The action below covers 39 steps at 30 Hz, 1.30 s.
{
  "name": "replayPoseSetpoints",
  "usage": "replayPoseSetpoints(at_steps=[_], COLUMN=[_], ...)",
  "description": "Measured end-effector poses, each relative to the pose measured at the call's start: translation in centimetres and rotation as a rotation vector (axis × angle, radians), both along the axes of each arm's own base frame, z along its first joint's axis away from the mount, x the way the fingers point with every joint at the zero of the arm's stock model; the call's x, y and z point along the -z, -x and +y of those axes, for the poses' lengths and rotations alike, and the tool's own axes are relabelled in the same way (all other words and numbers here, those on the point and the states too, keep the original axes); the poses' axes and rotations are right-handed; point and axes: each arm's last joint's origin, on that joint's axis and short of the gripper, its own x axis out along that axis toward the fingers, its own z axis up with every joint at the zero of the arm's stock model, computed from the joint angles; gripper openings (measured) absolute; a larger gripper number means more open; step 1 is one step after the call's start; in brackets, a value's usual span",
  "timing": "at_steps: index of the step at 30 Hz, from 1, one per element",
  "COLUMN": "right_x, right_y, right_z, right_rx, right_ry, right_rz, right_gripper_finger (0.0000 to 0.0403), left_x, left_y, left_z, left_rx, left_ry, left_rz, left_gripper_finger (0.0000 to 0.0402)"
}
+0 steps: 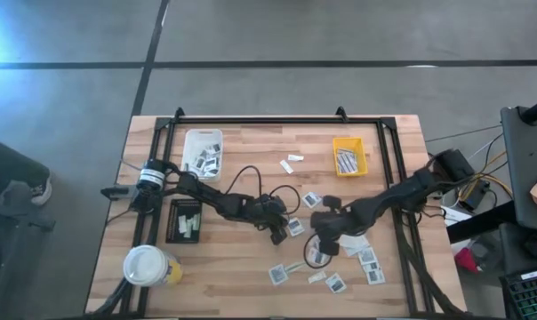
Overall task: Pick & Place First Aid Supplies
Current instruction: Put the gray towelette pack into the white bin
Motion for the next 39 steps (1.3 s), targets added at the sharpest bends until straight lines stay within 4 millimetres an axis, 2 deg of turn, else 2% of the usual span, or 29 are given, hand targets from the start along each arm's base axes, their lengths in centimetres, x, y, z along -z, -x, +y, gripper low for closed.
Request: replayPoseSetpoints(at_steps=[4, 8, 14, 19, 24, 29, 34, 39], right_x=[-1.6, -2.3, -0.8, 1.4, 2.2, 1.9, 1.0, 1.1], right_y=[0.4, 0.4, 0.0, -0.4, -2.0, -3.8, -4.4, -4.7], right_z=[0.7, 1.7, 2.9, 3.1, 3.7, 4.6, 4.9, 5.1], right_rx=[-0.099, -0.228, -0.511, -0.625, -0.651, -0.606, -0.592, -0.591], right_ry=[0.008, 0.086, 0.242, 0.322, 0.401, 0.398, 0.400, 0.400], right_rz=[-0.069, -0.143, -0.117, -0.028, -0.002, 0.002, 0.053, 0.060], right_gripper_finger=[0.0054, 0.0054, 0.0054, 0.0054, 0.0054, 0.0054, 0.0054, 0.0054], left_x=[0.0, 0.0, 0.0, 0.0, 0.0, 0.0, 0.0, 0.0], left_y=[0.0, 0.0, 0.0, 0.0, 0.0, 0.0, 0.0, 0.0], left_z=[0.0, 0.0, 0.0, -0.1, -0.1, -0.1, -0.1, -0.1], left_rx=[0.003, 0.003, 0.024, 0.037, 0.020, 0.020, 0.020, 0.020], left_ry=[0.003, 0.002, 0.021, 0.038, 0.062, 0.066, 0.067, 0.069], left_rz=[0.001, 0.001, 0.003, 0.001, 0.002, 0.005, 0.006, 0.006], left_gripper_finger=[0.0060, 0.0060, 0.0060, 0.0060, 0.0060, 0.0060, 0.0060, 0.0060])
